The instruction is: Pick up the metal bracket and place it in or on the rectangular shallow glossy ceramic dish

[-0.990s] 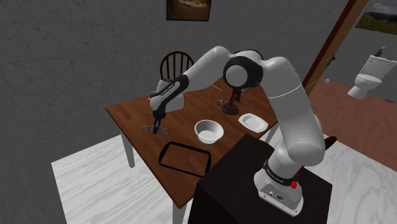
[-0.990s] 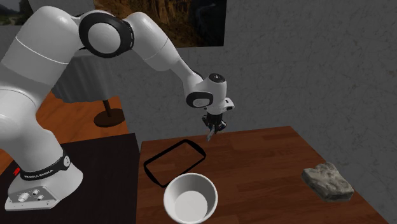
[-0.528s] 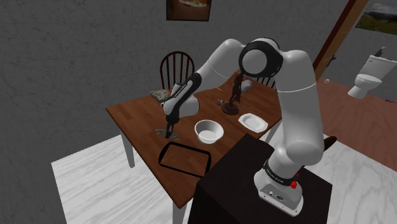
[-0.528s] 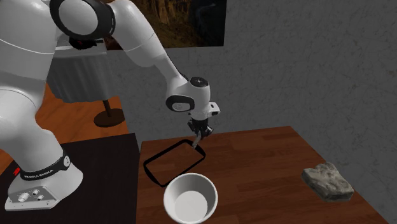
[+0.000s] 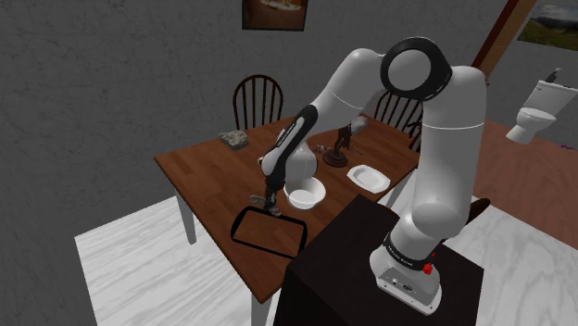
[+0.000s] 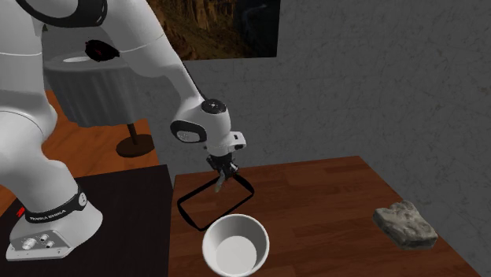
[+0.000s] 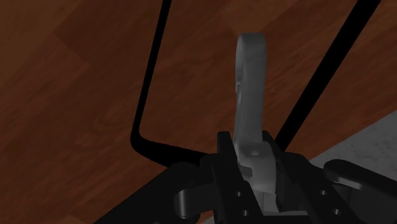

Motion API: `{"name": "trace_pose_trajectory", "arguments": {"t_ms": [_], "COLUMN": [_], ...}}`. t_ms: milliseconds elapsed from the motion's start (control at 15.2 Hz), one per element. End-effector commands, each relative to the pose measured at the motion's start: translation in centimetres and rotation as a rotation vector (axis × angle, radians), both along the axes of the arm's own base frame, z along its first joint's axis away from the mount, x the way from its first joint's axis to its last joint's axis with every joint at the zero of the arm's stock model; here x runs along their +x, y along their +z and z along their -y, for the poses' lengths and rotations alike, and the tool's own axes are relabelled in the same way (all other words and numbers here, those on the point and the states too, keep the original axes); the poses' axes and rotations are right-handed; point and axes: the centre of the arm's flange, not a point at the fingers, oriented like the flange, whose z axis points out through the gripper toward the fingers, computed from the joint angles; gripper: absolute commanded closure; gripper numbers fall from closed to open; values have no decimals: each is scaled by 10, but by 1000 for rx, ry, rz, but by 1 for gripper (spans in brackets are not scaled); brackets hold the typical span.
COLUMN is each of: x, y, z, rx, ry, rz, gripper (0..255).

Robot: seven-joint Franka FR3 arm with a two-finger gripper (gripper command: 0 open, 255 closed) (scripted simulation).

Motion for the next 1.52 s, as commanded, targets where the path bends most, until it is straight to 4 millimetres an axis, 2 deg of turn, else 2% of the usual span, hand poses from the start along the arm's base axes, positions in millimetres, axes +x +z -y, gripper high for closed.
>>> {"name": "trace_pose_trajectory", "arguments": {"t_ms": [0, 66, 1056, 1452], "x": [-25, -36, -36, -36], "y": [-2, -1, -81, -81], "z": [9, 12, 12, 12], "rx": [-2, -2, -2, -2], "ry": [0, 0, 0, 0], "rz": [0, 0, 0, 0], "gripper": [255, 255, 255, 255]}}
